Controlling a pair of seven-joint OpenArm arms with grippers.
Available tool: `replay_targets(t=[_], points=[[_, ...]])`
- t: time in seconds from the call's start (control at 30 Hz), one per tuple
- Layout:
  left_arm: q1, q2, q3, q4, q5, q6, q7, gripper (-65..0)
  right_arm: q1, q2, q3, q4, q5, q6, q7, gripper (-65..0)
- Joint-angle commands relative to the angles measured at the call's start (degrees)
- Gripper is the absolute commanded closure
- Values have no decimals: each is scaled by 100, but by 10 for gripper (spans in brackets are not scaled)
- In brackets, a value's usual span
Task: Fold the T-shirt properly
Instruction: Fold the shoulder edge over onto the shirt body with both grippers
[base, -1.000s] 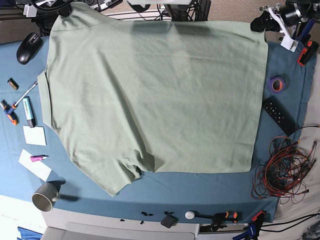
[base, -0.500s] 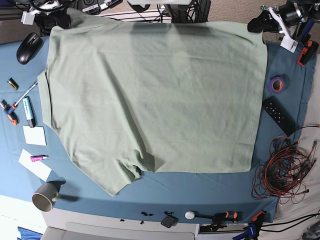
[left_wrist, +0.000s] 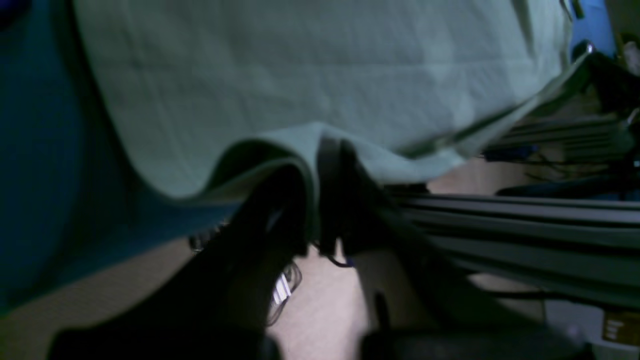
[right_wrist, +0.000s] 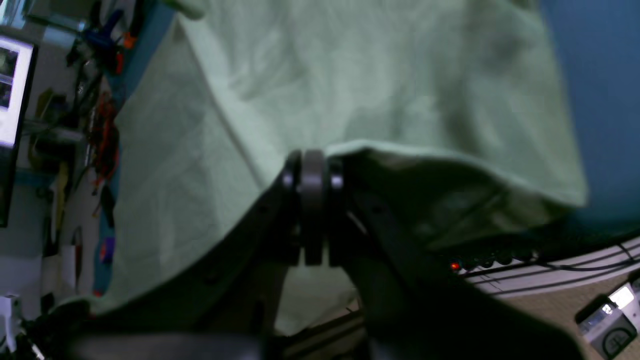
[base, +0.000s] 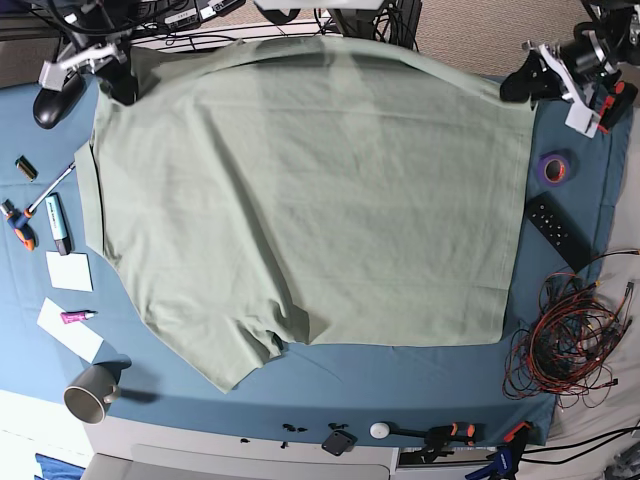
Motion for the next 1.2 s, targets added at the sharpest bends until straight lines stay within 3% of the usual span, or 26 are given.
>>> replay_targets(t=[0.0,0.4,0.47,0.6,0.77,0.97,1.17], points=[[-42,-92,-44,76,-24,-52,-166,0,37,68,55,76,96,73,120,0],[-656,-92,-42,74,695,-13,-551,0,1178,72,33,74,-1266,73,634,0],[-750,-92,-44,72,826,162,-627,0,1268,105,-63,74,-1421,73,737,0],[-890,-94,-33,72,907,153,-695,0,1438,212,-444,74,-1751,73,857,0],[-962,-92,262,72,1158,153,-894,0,1585,243,-890,74,-2105,73,957,0],[-1058,-70,686,72,1733,157,-1213,0,1681,245,-916,74,-2518,73,1263,0],[-1344,-63,686,70,2144,800,-1390,0,1762,243,-916,74,-2791,73,1497,0]])
